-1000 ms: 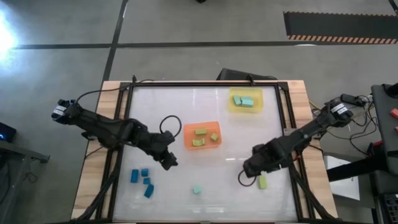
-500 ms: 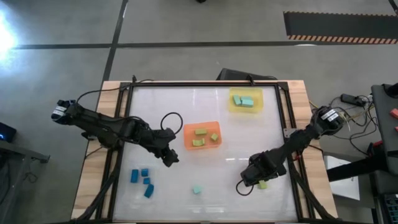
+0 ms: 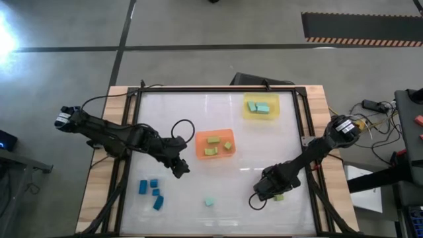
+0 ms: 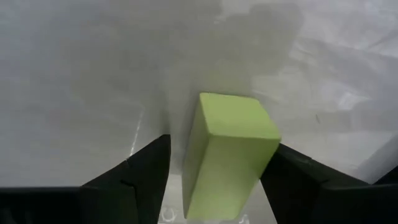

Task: Sort & place blocks by color
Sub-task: Put the light green block into the orange bin

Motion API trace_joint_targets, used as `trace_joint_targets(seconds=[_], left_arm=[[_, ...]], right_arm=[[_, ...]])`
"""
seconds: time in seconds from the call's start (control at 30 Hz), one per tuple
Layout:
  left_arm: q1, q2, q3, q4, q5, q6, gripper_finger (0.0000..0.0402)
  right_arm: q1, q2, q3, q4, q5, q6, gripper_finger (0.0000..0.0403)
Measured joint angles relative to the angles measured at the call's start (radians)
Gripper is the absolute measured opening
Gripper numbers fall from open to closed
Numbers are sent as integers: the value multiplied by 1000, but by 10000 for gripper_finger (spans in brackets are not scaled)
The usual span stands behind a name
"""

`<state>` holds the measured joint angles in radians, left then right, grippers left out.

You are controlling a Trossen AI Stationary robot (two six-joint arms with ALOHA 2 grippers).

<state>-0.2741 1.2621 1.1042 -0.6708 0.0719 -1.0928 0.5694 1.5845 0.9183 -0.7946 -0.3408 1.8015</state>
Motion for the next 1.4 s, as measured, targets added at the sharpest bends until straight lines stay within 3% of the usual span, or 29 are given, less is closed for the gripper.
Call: trace_joint_targets(seconds=[0.13,0.3,0.5,0.7,0.97,1.17,1.4], left_arm=[[0,0,0,0,0,1,164],[0,0,-1,4,-12,28,164],[-5,0,-1,82,-89,80,164],[-59,0,-25,325,-209,184,164],[-78,1,-26,424,-223,182,164],[-110,-1,-26,477,-224,182,164],[-111,-20,-24,480,-269,205,164]], right_arm=[[0,7,-1,1,0,-18,196],[0,0,-1,0,0,-33,126],[0,-54,20,-10,11,-74,121],[-45,-168,88,-14,213,-136,121],[-246,-271,228,-10,496,-464,121],[-438,-233,339,41,579,-832,121],[-611,-118,366,345,578,-1167,121]])
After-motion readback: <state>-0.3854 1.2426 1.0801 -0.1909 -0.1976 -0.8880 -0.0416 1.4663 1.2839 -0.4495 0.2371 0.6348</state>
